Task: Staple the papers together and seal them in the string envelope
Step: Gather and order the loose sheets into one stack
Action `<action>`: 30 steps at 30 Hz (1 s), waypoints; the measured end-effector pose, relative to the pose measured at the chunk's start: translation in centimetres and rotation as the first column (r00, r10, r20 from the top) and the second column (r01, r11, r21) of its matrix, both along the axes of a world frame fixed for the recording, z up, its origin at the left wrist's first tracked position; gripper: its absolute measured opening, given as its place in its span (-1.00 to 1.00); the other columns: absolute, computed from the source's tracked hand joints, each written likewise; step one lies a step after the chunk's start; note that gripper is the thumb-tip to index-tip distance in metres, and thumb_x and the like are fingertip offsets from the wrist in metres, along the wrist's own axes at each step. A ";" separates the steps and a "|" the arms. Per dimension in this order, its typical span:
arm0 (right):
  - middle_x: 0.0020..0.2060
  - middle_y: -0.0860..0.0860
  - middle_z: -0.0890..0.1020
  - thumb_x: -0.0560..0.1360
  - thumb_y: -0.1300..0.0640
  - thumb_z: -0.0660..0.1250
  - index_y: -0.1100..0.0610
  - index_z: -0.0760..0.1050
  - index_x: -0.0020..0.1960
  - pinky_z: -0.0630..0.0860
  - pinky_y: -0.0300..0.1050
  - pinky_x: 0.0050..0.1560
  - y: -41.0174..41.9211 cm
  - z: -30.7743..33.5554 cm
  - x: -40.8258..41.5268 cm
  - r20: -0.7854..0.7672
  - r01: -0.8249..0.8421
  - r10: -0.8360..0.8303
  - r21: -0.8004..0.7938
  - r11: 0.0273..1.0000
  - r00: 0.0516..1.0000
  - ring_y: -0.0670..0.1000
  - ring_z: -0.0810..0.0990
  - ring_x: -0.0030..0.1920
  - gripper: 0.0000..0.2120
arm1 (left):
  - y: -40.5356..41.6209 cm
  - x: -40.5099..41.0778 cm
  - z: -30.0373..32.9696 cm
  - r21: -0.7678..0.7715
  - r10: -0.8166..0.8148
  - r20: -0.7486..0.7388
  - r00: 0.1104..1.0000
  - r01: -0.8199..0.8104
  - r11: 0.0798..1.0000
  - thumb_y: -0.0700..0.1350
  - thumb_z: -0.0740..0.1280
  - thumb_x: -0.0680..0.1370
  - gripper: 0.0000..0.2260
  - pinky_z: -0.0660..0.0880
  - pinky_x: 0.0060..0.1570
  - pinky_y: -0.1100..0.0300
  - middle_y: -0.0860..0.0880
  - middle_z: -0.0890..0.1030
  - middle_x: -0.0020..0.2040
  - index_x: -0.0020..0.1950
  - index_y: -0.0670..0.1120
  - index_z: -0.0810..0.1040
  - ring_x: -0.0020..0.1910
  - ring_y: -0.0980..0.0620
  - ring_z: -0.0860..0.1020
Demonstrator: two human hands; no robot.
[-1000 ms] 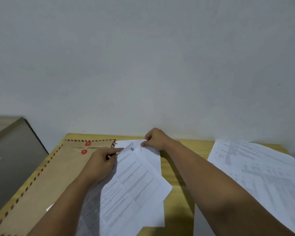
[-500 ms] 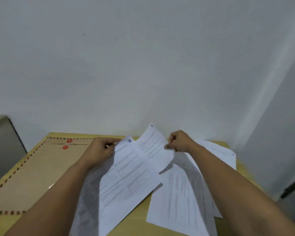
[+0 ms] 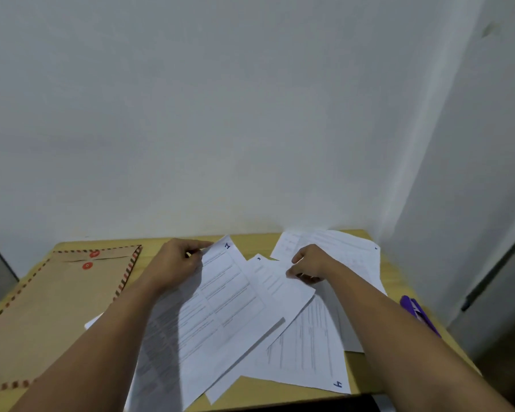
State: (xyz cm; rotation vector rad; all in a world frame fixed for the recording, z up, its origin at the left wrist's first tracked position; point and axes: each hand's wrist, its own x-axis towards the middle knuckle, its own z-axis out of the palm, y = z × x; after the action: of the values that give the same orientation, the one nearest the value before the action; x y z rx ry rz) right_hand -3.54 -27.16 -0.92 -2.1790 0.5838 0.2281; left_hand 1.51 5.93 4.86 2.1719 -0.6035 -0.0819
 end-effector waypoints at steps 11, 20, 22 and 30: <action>0.10 -0.01 0.57 0.40 0.03 0.64 0.18 0.63 0.21 0.45 -0.17 0.07 3.1 -3.7 6.8 0.100 -0.074 0.081 -0.068 0.995 0.992 0.03 0.57 0.16 -0.54 | -0.8 2.7 -3.3 0.003 0.013 -0.090 0.996 -0.013 1.000 -0.33 0.18 0.61 -0.58 0.37 -0.32 0.44 0.24 0.61 -0.42 0.19 0.10 0.68 -0.47 0.33 0.48; -0.14 0.15 0.74 0.46 0.42 0.50 0.21 0.73 -0.17 0.63 0.06 0.18 5.2 -2.1 6.3 0.302 -0.065 -0.021 0.273 0.960 0.953 0.07 0.70 -0.06 -0.85 | 0.1 2.5 -3.3 -0.019 0.057 -0.049 0.997 -0.058 0.998 -0.31 0.20 0.61 -0.56 0.27 -0.44 0.30 0.20 0.56 -0.48 0.16 0.22 0.64 -0.51 0.17 0.28; -0.06 0.26 0.75 0.48 0.46 0.42 0.29 0.74 -0.02 0.65 0.05 0.15 5.5 -1.1 5.3 0.320 -0.100 -0.026 0.372 0.923 0.947 0.11 0.72 -0.06 -0.83 | 0.5 1.9 -2.6 -0.040 0.074 -0.034 0.997 -0.075 0.996 -0.31 0.21 0.61 -0.57 0.25 -0.47 0.34 0.20 0.53 -0.51 0.16 0.21 0.64 -0.54 0.18 0.28; -0.01 -0.01 0.77 0.58 0.21 0.47 0.12 0.74 0.10 0.56 -0.34 -0.09 7.0 4.1 2.1 0.416 -0.167 -0.001 0.366 0.915 0.909 -0.06 0.73 0.06 -0.88 | 1.2 -0.7 1.9 -0.156 0.122 0.024 0.992 -0.117 0.981 -0.29 0.22 0.61 -0.64 0.32 -0.45 0.45 0.21 0.60 -0.42 0.28 0.00 0.67 -0.53 0.23 0.41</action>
State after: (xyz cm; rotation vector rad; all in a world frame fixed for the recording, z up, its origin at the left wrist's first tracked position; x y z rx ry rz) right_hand -1.47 -20.19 3.14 -1.7825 0.1805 -0.0671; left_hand 0.81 7.14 6.74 2.0574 -0.4807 0.0637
